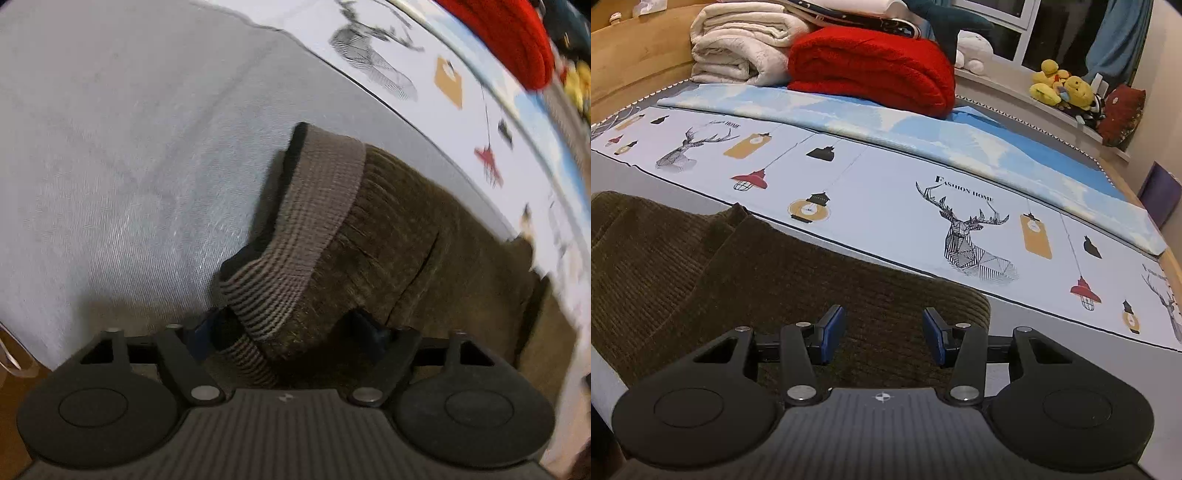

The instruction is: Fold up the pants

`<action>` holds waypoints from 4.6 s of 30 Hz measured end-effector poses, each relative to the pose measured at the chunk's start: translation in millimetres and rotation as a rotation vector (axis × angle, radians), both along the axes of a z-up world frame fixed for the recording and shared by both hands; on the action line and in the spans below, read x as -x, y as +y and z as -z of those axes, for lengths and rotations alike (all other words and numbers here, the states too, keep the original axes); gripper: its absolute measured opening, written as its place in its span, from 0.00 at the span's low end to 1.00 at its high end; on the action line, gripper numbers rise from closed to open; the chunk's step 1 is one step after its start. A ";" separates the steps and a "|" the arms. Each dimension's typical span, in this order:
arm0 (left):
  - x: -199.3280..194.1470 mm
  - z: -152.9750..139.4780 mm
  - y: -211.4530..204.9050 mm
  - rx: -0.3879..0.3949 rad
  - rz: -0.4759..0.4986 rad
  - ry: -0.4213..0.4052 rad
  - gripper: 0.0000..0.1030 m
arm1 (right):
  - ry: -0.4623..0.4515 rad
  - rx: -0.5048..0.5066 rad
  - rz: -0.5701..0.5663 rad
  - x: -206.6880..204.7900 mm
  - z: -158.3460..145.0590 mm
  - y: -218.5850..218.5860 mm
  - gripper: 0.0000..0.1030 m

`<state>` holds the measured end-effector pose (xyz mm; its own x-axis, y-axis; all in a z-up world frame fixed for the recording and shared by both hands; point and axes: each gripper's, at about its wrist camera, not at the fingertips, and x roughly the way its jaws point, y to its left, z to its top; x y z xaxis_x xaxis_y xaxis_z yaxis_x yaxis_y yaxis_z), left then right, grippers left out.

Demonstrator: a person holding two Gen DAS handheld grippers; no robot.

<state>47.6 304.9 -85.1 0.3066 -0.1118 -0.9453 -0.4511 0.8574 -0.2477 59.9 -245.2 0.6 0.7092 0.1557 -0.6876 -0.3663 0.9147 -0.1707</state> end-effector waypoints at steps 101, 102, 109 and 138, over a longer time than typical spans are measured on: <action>-40.8 -79.7 -272.9 -0.074 0.730 -0.515 0.58 | 0.241 -0.616 0.456 -4.2 17.7 -189.2 0.49; -39.3 -78.6 -280.2 -0.041 0.771 -0.511 0.58 | 0.255 -0.644 0.434 -3.1 18.4 -190.5 0.50; 4.3 -19.1 -351.2 -0.147 1.307 -0.258 0.51 | 0.411 -0.465 0.278 -6.1 37.4 -152.3 0.62; -100.7 -20.7 -305.7 -0.178 0.580 -0.292 0.80 | 0.437 -0.427 0.378 -33.1 52.9 -134.4 0.78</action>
